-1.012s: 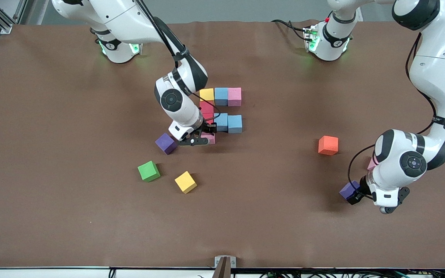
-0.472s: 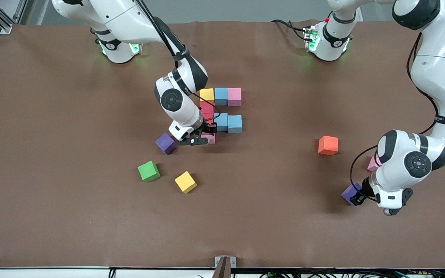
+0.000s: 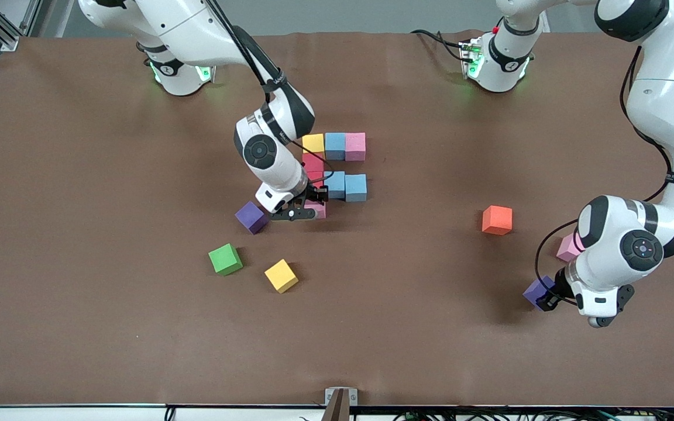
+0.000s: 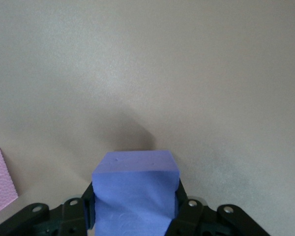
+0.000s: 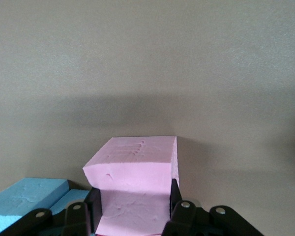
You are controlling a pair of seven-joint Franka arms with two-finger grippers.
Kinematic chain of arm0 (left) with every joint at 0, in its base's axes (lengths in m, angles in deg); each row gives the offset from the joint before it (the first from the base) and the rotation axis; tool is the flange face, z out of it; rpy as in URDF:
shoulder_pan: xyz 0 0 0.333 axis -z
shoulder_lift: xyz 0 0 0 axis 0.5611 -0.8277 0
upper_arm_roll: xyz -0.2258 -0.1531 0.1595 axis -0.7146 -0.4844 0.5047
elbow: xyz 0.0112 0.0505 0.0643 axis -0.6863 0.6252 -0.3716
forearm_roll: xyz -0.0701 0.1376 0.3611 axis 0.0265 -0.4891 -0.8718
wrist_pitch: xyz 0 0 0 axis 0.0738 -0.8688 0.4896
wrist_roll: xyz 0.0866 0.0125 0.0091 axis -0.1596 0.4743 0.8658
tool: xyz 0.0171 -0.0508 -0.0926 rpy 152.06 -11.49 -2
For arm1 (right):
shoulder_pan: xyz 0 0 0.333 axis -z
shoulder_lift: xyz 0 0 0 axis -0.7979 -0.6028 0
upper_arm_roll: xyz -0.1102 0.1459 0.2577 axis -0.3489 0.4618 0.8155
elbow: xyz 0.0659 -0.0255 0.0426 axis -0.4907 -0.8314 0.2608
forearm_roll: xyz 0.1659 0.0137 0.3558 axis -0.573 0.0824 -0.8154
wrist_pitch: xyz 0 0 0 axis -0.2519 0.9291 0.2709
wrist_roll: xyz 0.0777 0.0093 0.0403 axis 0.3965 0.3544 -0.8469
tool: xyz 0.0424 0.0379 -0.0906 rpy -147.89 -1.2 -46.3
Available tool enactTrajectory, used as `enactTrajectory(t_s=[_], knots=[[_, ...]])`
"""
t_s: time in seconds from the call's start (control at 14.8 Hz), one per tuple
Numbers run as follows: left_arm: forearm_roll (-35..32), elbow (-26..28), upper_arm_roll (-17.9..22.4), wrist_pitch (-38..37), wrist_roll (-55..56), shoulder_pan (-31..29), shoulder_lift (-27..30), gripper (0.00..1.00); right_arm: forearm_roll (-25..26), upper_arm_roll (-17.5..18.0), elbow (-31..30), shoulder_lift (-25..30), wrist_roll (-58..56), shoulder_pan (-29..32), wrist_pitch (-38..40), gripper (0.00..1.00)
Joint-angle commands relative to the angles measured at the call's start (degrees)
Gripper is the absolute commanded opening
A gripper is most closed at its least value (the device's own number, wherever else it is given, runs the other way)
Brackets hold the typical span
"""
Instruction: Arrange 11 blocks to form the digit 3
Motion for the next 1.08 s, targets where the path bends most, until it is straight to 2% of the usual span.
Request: enactTrajectory(t_s=[0.0,0.34,0.4,0.47,1.01], knots=[[0.92,0.34,-0.11,-2.33,-1.13,0.07,1.9,0.48,-1.8,0.32,-1.23,0.57,-1.0,0.14,-0.28,0.16],[1.0,0.25,-1.24,-3.65,-0.51,0.25,2.08,0.48,-1.8,0.23,-1.23,0.57,-1.09,0.14,-0.2,0.25],[0.92,0.16,-1.34,-4.35,-0.51,0.25,2.16,0.48,-1.8,0.23,-1.23,0.57,-1.0,0.23,-0.19,0.36],[1.0,0.16,-1.34,-4.87,-0.51,0.16,2.95,0.48,-1.8,0.32,-1.15,0.57,-0.65,0.32,-0.28,0.99],[0.92,0.16,-1.43,-5.93,-0.78,-0.1,3.22,0.48,-1.8,0.32,-0.53,0.66,1.37,0.41,-0.28,1.0]])
